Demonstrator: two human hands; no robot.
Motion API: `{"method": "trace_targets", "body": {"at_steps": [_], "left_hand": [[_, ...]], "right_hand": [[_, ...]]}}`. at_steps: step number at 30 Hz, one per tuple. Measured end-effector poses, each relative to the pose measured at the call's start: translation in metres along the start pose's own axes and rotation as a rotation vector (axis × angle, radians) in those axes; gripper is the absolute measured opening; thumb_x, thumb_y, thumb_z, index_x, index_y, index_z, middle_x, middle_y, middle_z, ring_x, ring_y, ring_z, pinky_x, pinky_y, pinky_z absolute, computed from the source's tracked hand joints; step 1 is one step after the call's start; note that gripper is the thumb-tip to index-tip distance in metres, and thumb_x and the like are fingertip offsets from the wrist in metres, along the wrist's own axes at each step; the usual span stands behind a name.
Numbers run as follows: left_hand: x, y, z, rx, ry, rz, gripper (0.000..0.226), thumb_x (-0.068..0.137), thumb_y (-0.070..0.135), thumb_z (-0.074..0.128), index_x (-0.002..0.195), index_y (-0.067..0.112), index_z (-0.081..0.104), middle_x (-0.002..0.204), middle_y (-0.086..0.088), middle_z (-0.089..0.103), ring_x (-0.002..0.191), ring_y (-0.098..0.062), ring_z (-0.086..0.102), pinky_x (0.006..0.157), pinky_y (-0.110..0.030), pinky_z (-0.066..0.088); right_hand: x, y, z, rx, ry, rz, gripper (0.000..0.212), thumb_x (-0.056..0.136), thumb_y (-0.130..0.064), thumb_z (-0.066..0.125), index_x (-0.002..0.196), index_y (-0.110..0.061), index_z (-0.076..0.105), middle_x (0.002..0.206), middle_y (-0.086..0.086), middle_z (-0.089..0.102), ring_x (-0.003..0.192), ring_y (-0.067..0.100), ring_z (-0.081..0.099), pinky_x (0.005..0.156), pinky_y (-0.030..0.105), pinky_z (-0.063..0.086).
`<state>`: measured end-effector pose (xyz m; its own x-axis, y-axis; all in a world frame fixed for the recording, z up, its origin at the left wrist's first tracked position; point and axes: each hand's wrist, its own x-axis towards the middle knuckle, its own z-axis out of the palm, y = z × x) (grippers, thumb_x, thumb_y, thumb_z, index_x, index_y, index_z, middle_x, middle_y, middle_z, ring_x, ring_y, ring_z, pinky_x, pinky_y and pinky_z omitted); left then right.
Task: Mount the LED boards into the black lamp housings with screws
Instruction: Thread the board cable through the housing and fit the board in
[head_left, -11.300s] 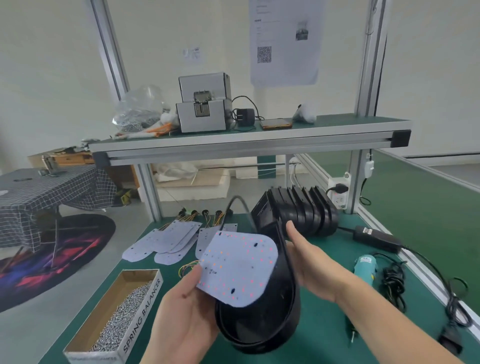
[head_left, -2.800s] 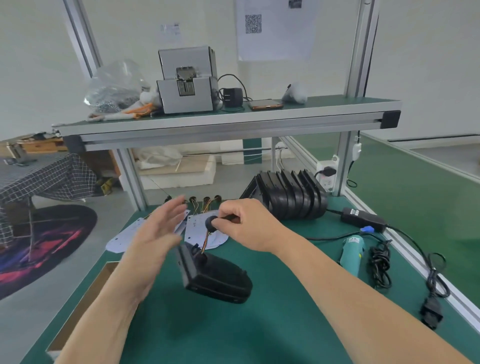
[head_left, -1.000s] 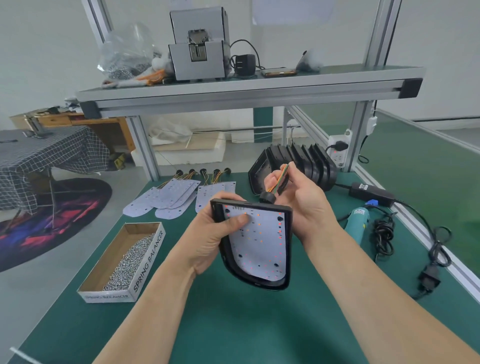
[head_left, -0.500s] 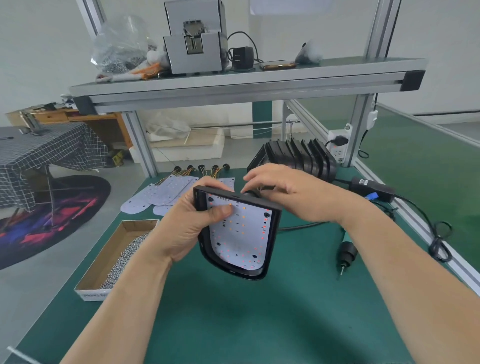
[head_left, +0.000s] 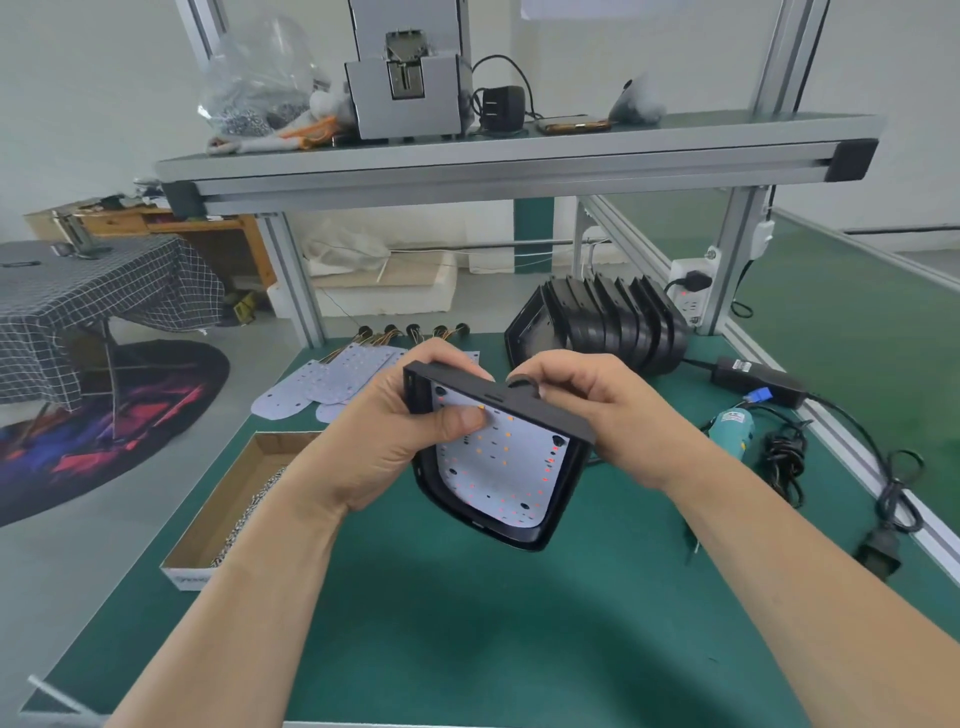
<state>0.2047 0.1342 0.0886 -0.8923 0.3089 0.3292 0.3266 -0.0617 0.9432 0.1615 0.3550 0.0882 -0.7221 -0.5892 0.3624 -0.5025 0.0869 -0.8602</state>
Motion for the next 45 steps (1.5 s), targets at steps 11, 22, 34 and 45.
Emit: {"method": "trace_targets", "body": {"at_steps": [11,22,34,45], "left_hand": [[-0.002,-0.012,0.005,-0.208,0.023,-0.062,0.037,0.066,0.031,0.093,0.093,0.022,0.070,0.087,0.000,0.067,0.086,-0.019,0.064,0.080,-0.025,0.052],[-0.003,-0.025,0.008,-0.535,0.030,-0.086,0.035,0.065,0.024,0.093,0.090,0.019,0.070,0.105,-0.015,0.073,0.103,-0.032,0.069,0.090,-0.044,0.055],[-0.002,-0.037,0.013,-0.665,-0.109,-0.056,0.032,0.097,0.016,0.058,0.125,0.009,0.069,0.123,-0.009,0.071,0.113,-0.021,0.069,0.092,-0.033,0.055],[-0.005,-0.046,0.008,-0.618,0.079,-0.100,0.041,0.064,0.023,0.093,0.100,0.010,0.080,0.097,-0.012,0.078,0.088,-0.022,0.076,0.072,-0.035,0.061]], "right_hand": [[-0.004,0.002,0.004,0.199,0.007,-0.020,0.019,0.094,-0.006,0.051,0.095,-0.014,0.068,0.083,-0.011,0.065,0.078,0.007,0.058,0.076,0.016,0.046],[-0.004,0.000,0.001,0.379,-0.122,0.025,0.035,0.097,0.002,0.054,0.131,-0.005,0.059,0.104,0.004,0.069,0.087,0.012,0.058,0.073,0.027,0.045],[-0.004,0.004,0.018,0.620,0.044,0.019,0.028,0.086,-0.001,0.062,0.111,-0.010,0.070,0.098,0.006,0.074,0.090,0.017,0.067,0.079,0.026,0.054],[-0.005,-0.010,0.036,0.570,0.211,-0.067,0.030,0.090,0.015,0.059,0.107,-0.007,0.070,0.092,0.000,0.077,0.085,0.009,0.071,0.074,0.021,0.056]]}}
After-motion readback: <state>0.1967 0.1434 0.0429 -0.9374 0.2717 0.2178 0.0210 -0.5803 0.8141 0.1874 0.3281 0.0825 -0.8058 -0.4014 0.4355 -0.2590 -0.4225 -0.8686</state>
